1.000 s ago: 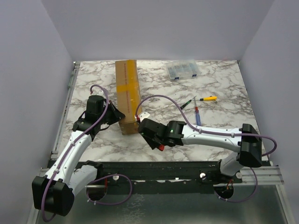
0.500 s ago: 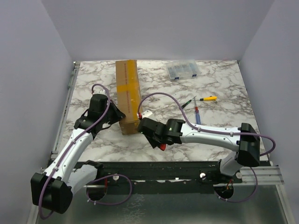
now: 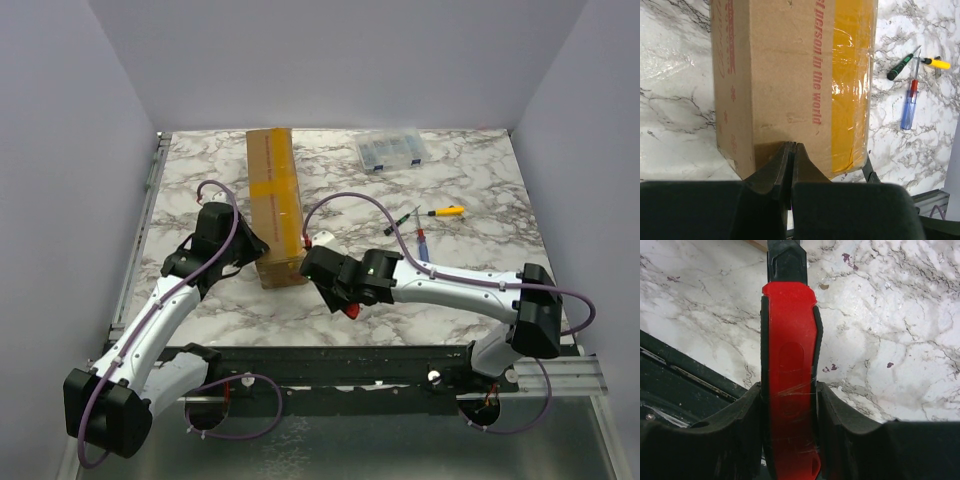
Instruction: Unpack the express box
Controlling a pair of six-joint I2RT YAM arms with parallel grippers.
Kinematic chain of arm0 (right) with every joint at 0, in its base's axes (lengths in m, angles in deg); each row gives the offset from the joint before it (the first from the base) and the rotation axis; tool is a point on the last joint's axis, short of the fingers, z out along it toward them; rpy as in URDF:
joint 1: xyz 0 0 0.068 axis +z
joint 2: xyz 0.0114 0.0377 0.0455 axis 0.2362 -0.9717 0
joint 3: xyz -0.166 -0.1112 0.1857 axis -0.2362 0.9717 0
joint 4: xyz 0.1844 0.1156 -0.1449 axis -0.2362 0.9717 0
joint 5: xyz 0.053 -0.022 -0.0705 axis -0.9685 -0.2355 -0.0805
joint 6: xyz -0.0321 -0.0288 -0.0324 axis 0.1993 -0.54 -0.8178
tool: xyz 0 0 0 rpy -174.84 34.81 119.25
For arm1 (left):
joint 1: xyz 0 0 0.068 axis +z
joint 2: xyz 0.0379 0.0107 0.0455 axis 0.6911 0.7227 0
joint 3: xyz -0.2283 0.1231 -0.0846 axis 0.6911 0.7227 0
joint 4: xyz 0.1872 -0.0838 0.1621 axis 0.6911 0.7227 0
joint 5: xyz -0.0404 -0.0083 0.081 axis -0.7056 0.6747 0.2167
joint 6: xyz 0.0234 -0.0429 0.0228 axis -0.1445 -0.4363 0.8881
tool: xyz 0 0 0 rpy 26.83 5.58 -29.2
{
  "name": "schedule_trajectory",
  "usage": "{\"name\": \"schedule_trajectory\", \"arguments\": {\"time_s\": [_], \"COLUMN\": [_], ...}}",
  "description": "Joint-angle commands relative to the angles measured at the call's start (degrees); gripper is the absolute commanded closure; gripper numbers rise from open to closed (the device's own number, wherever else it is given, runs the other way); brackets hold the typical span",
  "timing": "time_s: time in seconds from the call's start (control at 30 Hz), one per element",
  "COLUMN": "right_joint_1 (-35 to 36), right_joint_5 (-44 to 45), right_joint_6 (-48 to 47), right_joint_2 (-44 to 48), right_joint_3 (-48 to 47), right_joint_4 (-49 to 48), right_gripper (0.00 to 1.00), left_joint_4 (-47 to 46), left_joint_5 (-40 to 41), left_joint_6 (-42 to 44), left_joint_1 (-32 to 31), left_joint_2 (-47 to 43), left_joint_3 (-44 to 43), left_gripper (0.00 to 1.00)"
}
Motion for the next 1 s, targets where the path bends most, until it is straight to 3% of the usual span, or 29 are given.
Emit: {"name": "schedule_trajectory", "arguments": {"time_s": [0.0, 0.17, 0.27, 0.33, 0.5, 0.57, 0.67, 0.8, 0.97], "right_joint_1": [-2.3, -2.3, -2.3, -3.6, -11.7, -14.0, -17.8, -18.2, -16.7], "right_joint_5": [7.3, 5.6, 4.9, 4.0, -0.1, -2.4, -5.9, -5.1, -5.7], "right_joint_6": [3.4, 3.9, 2.5, 0.5, -3.8, -5.2, -5.0, -3.6, 0.3], "right_joint_2": [3.5, 10.7, 15.2, 16.6, 15.5, 15.2, 12.0, 5.1, 1.2], "right_joint_3": [2.5, 9.1, 13.1, 15.7, 18.3, 19.1, 18.4, 15.5, 17.4], "right_joint_4": [6.6, 4.8, 0.2, -4.6, -18.0, -25.4, -34.3, -41.3, -50.1], "right_gripper": [1.0, 1.0, 1.0, 1.0, 1.0, 1.0, 1.0, 1.0, 1.0], "left_joint_4": [15.3, 14.1, 11.9, 10.6, 9.4, 7.9, 4.9, -0.7, -11.0], "left_joint_5": [7.1, 3.2, -4.0, -9.1, -11.7, -11.7, -6.7, 0.9, 0.3], "left_joint_6": [2.4, 3.0, 3.6, 5.3, 9.7, 11.0, 11.9, 9.9, 5.2], "left_joint_1": [0.5, 0.5, 0.6, 0.7, 0.8, 1.3, 2.3, 6.5, 11.9], "left_joint_2": [1.6, -0.1, -0.5, -0.2, 0.6, 0.9, 2.9, 8.0, 17.5], "left_joint_3": [3.7, 2.7, 0.4, -2.6, -13.0, -16.0, -18.1, -17.0, -16.3], "left_gripper": [1.0, 1.0, 1.0, 0.88, 0.36, 0.23, 0.11, 0.07, 0.04]}}
